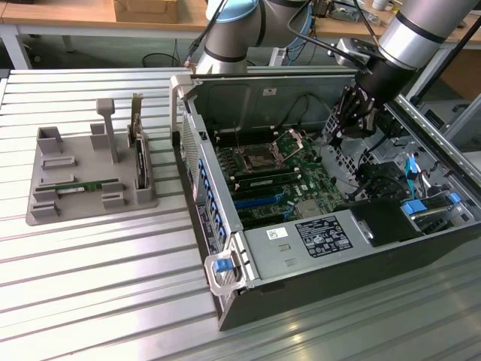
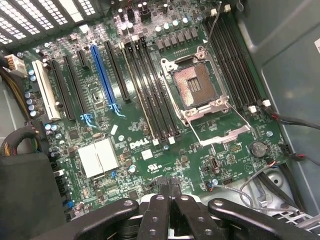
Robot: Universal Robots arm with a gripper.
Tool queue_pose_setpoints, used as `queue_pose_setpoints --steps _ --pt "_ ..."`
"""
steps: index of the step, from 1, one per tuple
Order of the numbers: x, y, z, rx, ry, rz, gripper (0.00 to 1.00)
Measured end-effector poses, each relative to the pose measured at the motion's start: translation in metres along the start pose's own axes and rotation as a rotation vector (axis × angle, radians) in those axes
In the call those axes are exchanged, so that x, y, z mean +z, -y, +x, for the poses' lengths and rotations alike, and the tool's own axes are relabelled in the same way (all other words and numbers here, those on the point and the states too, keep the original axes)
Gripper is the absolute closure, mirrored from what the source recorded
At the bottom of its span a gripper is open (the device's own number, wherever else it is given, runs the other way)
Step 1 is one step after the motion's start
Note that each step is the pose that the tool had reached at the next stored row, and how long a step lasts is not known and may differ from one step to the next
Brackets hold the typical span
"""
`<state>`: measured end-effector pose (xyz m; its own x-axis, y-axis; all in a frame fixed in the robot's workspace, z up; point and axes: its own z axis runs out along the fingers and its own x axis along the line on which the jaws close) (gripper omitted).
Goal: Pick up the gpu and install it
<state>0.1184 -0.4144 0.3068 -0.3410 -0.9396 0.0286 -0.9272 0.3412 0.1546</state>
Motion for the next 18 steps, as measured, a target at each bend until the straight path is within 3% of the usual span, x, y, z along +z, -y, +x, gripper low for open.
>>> queue_pose_setpoints --steps 7,10,14,18 --pt "0.0 0.0 0.0 0.043 0.0059 -0.0009 0.9" --pt "0.0 0.0 0.0 0.077 0.0105 -0.0017 0.9" --pt "0.0 0.0 0.0 0.159 0.0212 -0.0032 0.9" --pt "0.0 0.0 0.0 0.192 0.0258 -0.004 0.9"
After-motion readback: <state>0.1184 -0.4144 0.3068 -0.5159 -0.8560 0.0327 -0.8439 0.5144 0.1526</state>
